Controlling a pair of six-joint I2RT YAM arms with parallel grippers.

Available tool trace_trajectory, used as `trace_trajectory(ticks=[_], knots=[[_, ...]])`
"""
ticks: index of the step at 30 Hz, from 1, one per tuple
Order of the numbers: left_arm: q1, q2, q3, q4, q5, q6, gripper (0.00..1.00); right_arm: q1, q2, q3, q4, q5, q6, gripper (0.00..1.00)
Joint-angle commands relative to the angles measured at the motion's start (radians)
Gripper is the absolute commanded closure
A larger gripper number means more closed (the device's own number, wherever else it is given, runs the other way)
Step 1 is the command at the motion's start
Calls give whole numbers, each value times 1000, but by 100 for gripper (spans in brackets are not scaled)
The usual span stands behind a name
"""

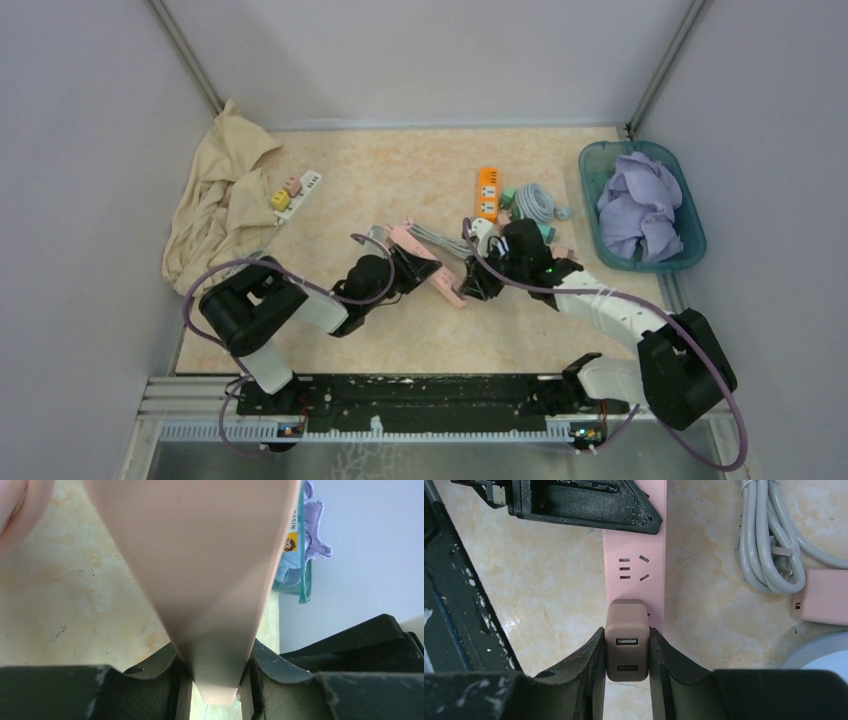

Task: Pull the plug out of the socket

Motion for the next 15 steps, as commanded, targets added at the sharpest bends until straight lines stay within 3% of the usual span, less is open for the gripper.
trace_trajectory(ticks=[1,9,15], knots=[[1,11,-64,-93,3,79,100,-63,-36,107,69,-115,-44,100],[34,-18,-133,-56,-19,-23,100,-88,-64,95,75,-135,-57,100],[34,-19,-129,-20,24,38,100,-123,-96,89,117,11,-8,100]])
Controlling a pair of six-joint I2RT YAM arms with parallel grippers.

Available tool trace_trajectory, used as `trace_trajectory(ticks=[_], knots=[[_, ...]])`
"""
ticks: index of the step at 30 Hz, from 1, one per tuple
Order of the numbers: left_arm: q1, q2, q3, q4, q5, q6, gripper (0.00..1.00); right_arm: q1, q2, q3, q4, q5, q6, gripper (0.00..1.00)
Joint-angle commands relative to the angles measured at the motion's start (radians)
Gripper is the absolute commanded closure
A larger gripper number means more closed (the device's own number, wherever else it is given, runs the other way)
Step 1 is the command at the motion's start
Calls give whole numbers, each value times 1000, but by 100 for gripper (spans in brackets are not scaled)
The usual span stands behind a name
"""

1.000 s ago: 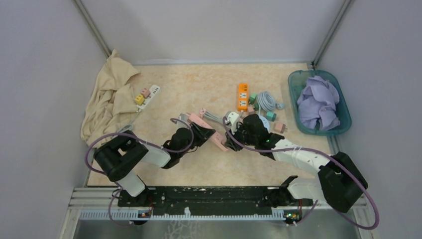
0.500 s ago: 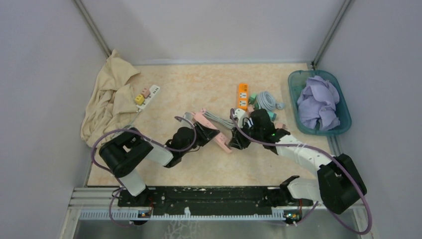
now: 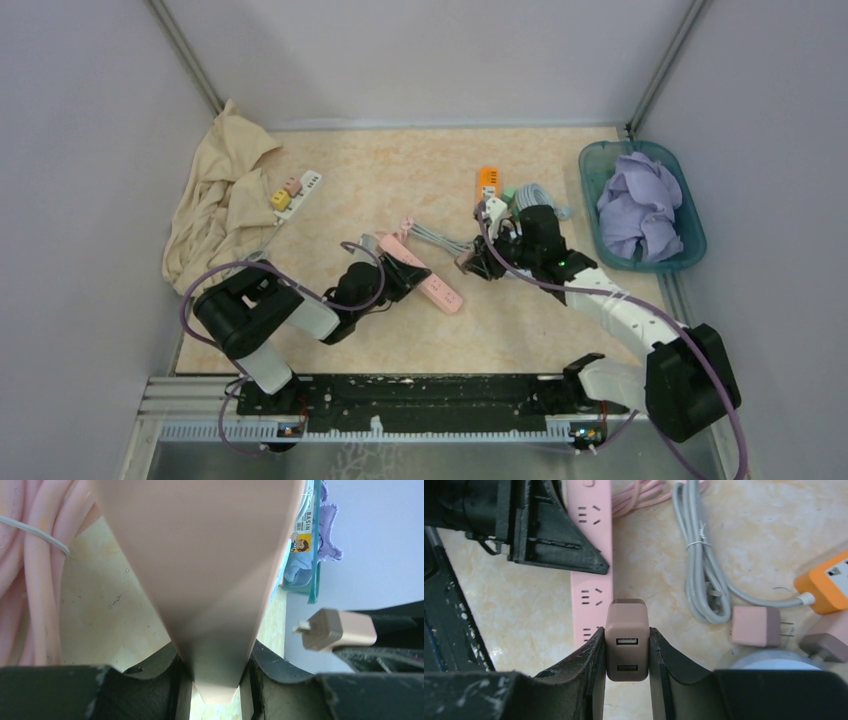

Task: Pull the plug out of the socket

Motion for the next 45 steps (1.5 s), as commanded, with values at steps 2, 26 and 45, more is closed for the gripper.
trace_trajectory(ticks=[2,26,45], knots=[[6,16,-39,-11,37,93,100,-62,-52,33,88,92,45,100],[4,-69,-59,18,125,255,100,-156,100,218,43,104,1,100],[-1,-114,-69,14,133,276,100,-155,262,187,192,352,94,99]])
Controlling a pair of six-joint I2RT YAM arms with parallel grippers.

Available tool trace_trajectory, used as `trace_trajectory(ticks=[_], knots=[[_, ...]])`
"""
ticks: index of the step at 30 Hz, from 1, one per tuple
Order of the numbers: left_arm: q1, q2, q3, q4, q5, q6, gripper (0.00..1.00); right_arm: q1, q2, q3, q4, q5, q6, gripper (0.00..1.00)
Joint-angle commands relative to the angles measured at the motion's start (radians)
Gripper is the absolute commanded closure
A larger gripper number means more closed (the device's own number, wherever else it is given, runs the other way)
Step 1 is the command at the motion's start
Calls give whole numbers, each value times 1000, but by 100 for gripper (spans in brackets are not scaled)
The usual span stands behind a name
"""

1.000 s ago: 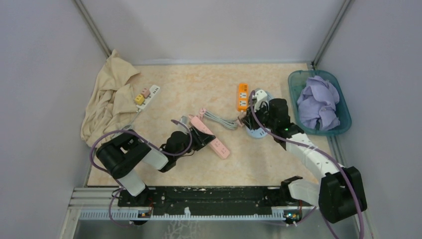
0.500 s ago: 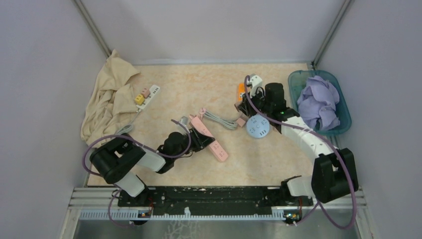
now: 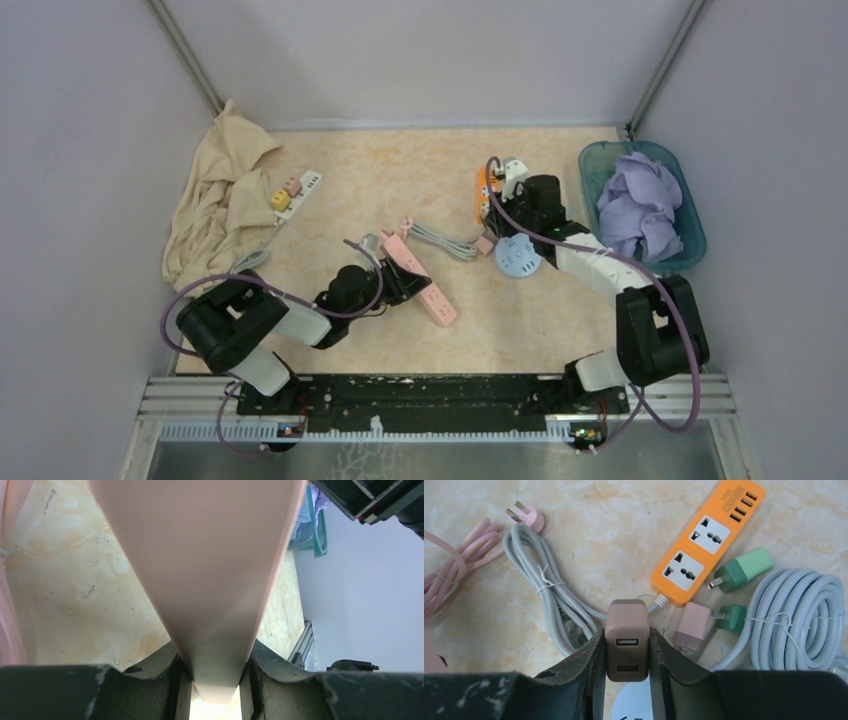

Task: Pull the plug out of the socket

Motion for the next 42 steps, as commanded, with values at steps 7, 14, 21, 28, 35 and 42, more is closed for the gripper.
trace_trajectory(ticks=[7,14,21,28,35,42], knots=[[-4,-20,-18,-11,2,48,100,-6,50,14,83,79,52,96],[-6,-17,-24,-2,2,45,100,-7,87,27,67,91,57,89],[-7,-16,-28,3,2,45,100,-6,96,28,64,93,58,71],[-8,-16,-30,7,4,44,100,-8,93,28,62,99,57,57],[-8,-26,-32,4,5,52,100,-16,63,33,48,66,42,55],[-8,-65,-25,-39,2,86,100,-30,-63,26,-27,-155,-56,54]])
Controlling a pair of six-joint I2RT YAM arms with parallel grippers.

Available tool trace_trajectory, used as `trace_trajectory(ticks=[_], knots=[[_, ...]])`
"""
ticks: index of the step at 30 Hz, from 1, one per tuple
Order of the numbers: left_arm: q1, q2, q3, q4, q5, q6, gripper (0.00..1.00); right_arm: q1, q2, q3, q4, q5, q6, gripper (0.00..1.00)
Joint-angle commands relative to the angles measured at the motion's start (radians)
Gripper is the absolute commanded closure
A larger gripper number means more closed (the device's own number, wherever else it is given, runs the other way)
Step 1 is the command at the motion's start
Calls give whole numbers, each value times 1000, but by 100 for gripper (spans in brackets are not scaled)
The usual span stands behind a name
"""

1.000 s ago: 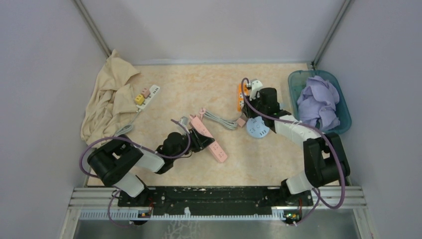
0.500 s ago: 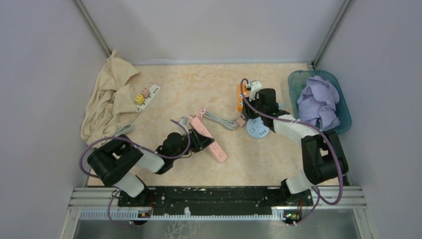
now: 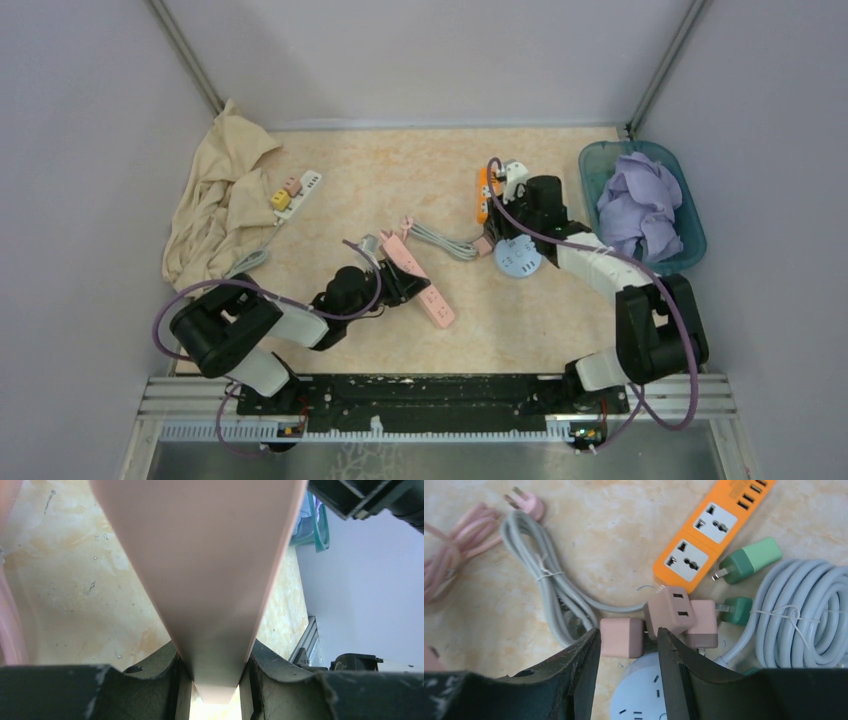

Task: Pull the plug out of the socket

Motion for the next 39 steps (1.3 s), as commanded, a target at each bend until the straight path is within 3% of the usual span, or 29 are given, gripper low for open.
trace_trajectory(ticks=[1,4,8,31,35,39], knots=[[-6,-37,-8,-28,1,69,100,-19,-134,24,-27,-244,-83,54],[-6,-46,-8,-31,10,86,100,-21,-191,12,-52,-423,-125,54],[-5,-57,-7,-27,25,104,100,-25,-254,1,-59,-510,-155,54],[-1,-36,54,0,83,71,95,-63,-294,-10,-55,-556,-158,54],[28,-51,77,-30,91,75,97,-66,-296,-12,-54,-557,-158,54],[99,-109,140,-171,139,89,100,-73,-303,-13,-49,-558,-154,54]])
